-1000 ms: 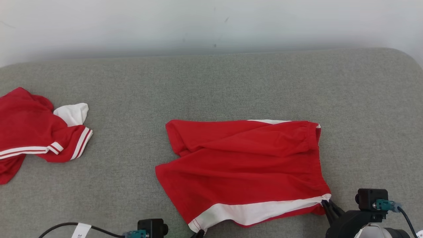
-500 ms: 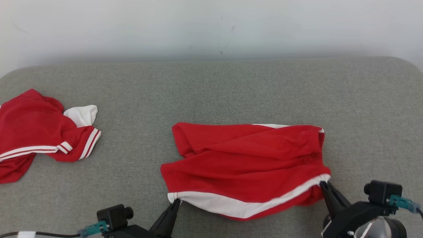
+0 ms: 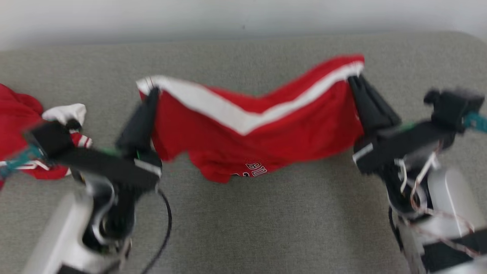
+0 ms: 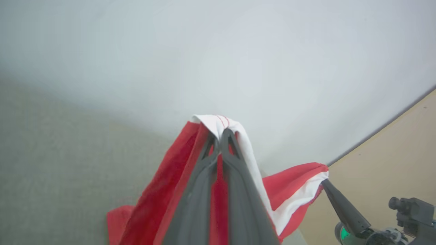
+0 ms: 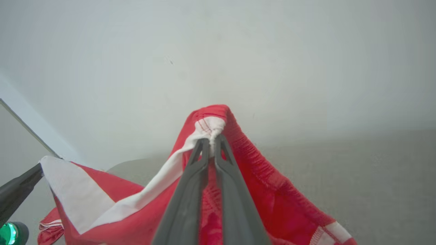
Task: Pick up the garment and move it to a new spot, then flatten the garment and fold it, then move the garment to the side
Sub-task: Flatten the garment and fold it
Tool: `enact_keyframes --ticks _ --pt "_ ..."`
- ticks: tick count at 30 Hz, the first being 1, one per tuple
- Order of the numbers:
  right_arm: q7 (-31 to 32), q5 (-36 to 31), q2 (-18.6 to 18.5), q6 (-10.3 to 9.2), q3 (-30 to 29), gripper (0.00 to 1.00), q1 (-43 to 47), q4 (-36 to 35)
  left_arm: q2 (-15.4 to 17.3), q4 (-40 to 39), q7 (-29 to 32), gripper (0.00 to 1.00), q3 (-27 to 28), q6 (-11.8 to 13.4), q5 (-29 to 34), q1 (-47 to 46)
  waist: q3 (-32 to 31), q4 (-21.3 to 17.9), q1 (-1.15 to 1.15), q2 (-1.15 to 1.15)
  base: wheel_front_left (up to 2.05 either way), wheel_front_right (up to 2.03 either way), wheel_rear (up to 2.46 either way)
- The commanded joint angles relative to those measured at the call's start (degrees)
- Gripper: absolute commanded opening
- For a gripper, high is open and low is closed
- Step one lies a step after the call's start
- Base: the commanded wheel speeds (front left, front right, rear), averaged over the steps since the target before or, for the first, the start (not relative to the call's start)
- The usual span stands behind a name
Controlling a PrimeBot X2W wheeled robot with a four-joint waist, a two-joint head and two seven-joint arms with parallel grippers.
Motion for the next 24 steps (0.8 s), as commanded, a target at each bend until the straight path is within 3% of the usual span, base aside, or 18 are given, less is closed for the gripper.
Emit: enact_keyframes --ticks 1,7,15,19,24 --pt "-0.8 0.5 -0.8 0.2 0.9 0.0 -3.8 1.6 -0.2 1.1 -0.4 0.0 0.5 0.1 1.1 -3.9 5.7 -2.6 0.0 -0.01 0.0 0.0 0.0" --pt "-6.9 0.8 -2.9 0.2 5.3 0.0 -24.3 14.4 -1.9 10.1 -3.2 0.0 3.1 -0.3 4.3 -22.6 11.8 -5.1 0.0 -0.01 0.0 0.0 0.0" --pt "-24.0 -2.7 -1.9 0.2 3.1 0.0 -45.7 29.2 -2.0 19.8 -14.3 0.0 5.7 -0.8 13.5 -39.5 13.7 -6.0 0.0 -0.01 0.0 0.0 0.0" --pt "-28.2 -6.4 -1.6 0.14 -0.4 0.0 -51.2 31.7 -3.1 19.7 -16.2 0.0 7.4 -0.6 19.1 -43.9 13.4 -5.4 0.0 -0.01 0.0 0.0 0.0" --pt "-28.5 -9.7 -1.4 0.13 -3.9 0.0 -50.1 28.0 -6.0 15.5 -16.2 0.0 9.5 -3.6 27.3 -44.5 14.7 -4.6 0.0 -0.01 0.0 0.0 0.0"
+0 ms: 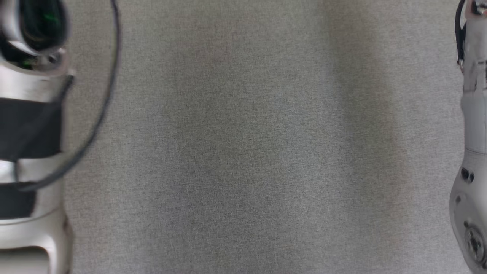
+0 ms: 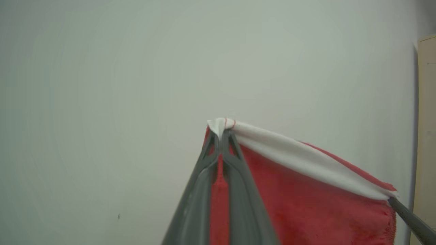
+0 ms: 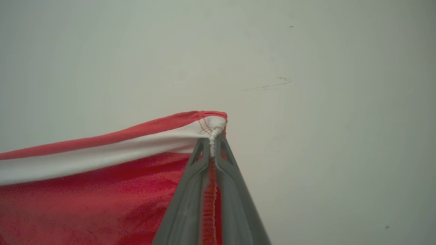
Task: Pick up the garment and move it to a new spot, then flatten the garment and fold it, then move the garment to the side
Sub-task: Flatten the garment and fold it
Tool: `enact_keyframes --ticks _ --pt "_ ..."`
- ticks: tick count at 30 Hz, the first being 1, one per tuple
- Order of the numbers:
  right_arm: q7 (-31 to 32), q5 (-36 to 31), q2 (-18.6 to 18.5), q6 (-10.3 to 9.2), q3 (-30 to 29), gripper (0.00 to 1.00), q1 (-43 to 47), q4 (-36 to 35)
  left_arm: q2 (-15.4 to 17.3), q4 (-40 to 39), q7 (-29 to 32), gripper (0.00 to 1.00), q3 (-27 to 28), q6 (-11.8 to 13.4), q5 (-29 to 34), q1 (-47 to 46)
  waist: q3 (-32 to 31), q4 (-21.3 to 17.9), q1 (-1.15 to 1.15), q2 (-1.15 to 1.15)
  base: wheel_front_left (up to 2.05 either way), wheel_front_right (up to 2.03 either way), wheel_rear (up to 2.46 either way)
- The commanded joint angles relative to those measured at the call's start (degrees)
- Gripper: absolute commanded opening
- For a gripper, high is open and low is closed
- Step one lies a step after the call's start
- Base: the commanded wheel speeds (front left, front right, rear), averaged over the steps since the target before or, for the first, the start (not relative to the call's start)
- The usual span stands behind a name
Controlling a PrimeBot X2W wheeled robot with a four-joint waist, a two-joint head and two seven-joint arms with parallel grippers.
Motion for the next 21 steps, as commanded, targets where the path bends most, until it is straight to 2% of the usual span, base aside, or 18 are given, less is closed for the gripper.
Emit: enact_keyframes --ticks 1,6,13,16,17,21 --pt "-0.1 -0.4 -0.2 0.05 0.5 0.0 3.4 0.1 -0.7 0.6 -0.2 0.0 -0.1 -0.7 1.8 2.6 1.2 0.6 0.02 0.0 0.0 0.0 0.0" --pt "-0.1 1.0 -3.0 0.06 8.0 0.0 10.3 2.6 -2.4 4.1 -0.2 0.0 -1.1 -3.1 5.3 9.4 2.7 1.9 0.02 0.0 0.0 0.0 0.0" --pt "0.8 10.7 -8.7 0.06 17.0 0.0 21.8 3.0 -4.5 2.7 -0.2 0.0 2.6 -4.6 6.2 22.5 1.1 4.1 0.02 0.0 0.0 0.0 0.0" --pt "4.6 14.3 -12.1 0.05 18.4 0.0 27.8 1.2 -5.0 1.2 -0.2 0.0 2.4 -5.2 6.0 29.1 -1.4 5.0 0.02 0.0 0.0 0.0 0.0" --pt "4.6 14.3 -12.1 0.05 18.4 0.0 27.8 1.2 -5.0 1.2 -0.2 0.0 2.4 -5.2 6.0 29.1 -1.4 5.0 0.02 0.0 0.0 0.0 0.0" --pt "11.5 16.8 -14.4 0.03 16.3 0.0 37.2 -2.0 -4.0 -0.1 -0.2 0.0 1.3 -5.3 5.0 37.8 -5.9 5.4 0.02 0.0 0.0 0.0 0.0"
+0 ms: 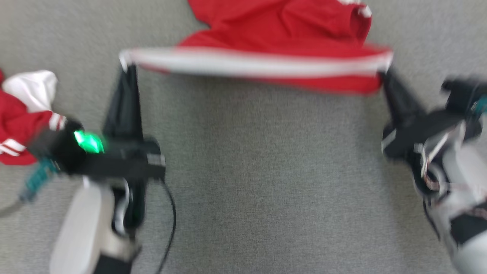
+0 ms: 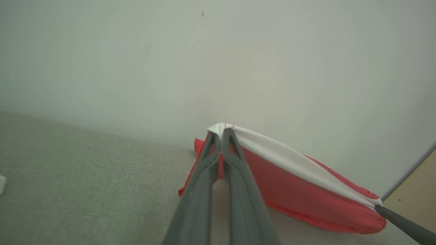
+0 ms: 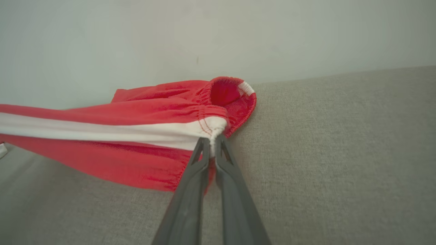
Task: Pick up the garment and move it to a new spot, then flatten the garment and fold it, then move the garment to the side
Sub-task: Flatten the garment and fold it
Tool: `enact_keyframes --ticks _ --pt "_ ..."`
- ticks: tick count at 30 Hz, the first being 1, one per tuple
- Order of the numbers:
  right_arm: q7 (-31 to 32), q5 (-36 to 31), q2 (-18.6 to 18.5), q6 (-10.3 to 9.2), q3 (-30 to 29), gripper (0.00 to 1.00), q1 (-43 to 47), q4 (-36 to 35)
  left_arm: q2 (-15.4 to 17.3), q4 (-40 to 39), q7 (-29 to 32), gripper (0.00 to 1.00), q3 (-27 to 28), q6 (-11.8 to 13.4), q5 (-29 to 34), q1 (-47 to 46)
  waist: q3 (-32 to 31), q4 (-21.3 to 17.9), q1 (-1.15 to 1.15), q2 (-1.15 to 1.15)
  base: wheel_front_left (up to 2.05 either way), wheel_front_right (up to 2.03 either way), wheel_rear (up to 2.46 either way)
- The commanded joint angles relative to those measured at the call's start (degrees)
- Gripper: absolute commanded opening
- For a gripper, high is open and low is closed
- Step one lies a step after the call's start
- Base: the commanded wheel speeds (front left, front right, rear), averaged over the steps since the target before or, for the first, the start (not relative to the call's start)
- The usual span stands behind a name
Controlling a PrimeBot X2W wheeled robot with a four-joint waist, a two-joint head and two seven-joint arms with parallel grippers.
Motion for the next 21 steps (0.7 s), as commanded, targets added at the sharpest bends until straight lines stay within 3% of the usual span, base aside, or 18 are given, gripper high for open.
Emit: enact_keyframes --ticks 1,5,11,21 --pt "1.2 0.2 -0.4 -0.13 -0.8 0.0 1.9 -0.3 0.8 -0.5 -0.2 0.0 0.2 -0.1 -0.4 1.7 -4.3 0.6 0.0 0.0 0.0 0.0 0.0" --pt "11.2 -2.1 1.3 -0.17 -6.6 0.0 13.6 -6.6 1.1 -2.5 0.3 0.0 -0.3 0.1 -2.4 11.4 -8.8 0.2 0.0 0.0 0.0 0.0 0.0" --pt "19.4 -6.9 6.0 -0.18 -13.3 0.0 24.4 -14.0 0.7 -5.1 2.5 0.0 0.7 0.7 -6.9 21.8 -12.9 -0.2 0.0 0.0 0.0 0.0 0.0" --pt "35.5 -14.5 13.0 -0.16 -21.2 0.0 37.9 -23.9 3.9 -8.6 14.7 0.0 -3.1 0.5 -12.9 32.2 -16.5 1.9 0.0 0.0 0.0 0.0 0.0"
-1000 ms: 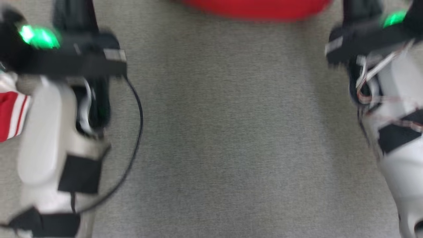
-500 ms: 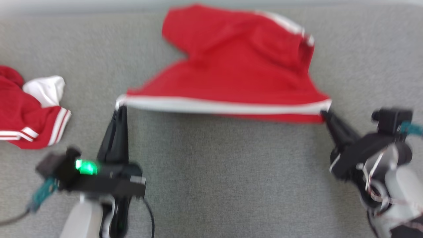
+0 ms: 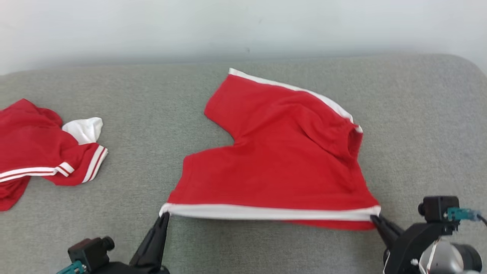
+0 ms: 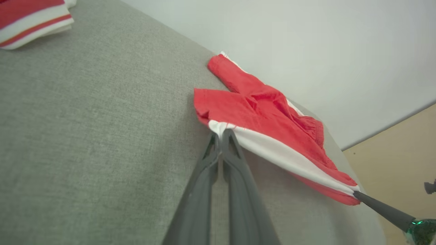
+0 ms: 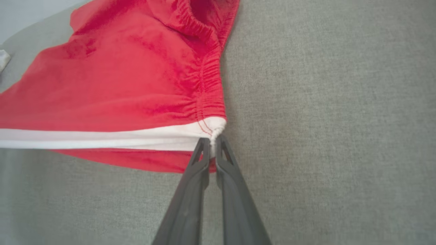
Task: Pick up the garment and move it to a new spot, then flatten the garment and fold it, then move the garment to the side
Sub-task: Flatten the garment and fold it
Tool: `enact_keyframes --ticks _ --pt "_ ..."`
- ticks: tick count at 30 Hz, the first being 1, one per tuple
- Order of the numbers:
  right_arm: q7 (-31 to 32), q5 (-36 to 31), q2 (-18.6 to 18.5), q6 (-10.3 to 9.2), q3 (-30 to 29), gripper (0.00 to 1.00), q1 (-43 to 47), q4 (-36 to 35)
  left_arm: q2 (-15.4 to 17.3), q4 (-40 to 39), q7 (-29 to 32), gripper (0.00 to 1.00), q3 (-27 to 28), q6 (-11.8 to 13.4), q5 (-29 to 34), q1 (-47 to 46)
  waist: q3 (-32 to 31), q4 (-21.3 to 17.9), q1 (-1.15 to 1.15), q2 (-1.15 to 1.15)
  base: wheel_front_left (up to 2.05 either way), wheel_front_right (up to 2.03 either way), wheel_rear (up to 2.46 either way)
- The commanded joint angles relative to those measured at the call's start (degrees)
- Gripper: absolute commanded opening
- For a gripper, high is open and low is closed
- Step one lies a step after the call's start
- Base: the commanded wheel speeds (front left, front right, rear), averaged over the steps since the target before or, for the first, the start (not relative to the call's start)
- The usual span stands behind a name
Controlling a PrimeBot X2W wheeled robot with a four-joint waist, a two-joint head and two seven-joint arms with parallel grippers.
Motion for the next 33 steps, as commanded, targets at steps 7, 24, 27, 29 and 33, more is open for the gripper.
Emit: enact_keyframes --ticks 7,24,27,29,33 --pt "9.1 -2.4 3.1 -0.18 -3.0 0.0 8.0 -8.7 3.9 -4.8 9.1 0.0 1.3 3.3 -4.8 6.3 -1.7 1.5 0.02 0.01 0.0 0.0 0.0" --pt "14.7 0.9 5.5 -0.18 -4.1 0.0 16.0 -15.8 7.5 -20.7 18.0 0.0 4.5 7.8 -12.0 14.4 -0.4 1.2 0.02 0.01 0.0 0.0 0.0" --pt "12.1 2.1 6.1 -0.18 -3.2 0.0 14.0 -15.9 6.6 -20.6 15.6 0.0 4.6 6.5 -10.4 10.9 0.3 0.5 0.02 0.01 0.0 0.0 0.0" --pt "9.8 3.1 6.6 -0.17 -2.4 0.0 12.8 -15.3 5.9 -19.1 14.0 0.0 4.3 6.0 -9.1 7.8 0.9 0.0 0.02 0.01 0.0 0.0 0.0" --pt "5.0 5.0 7.2 -0.17 -0.9 0.0 9.3 -13.7 4.5 -14.4 11.2 0.0 3.3 4.9 -6.2 -0.3 2.7 -1.2 0.02 0.01 0.0 0.0 0.0"
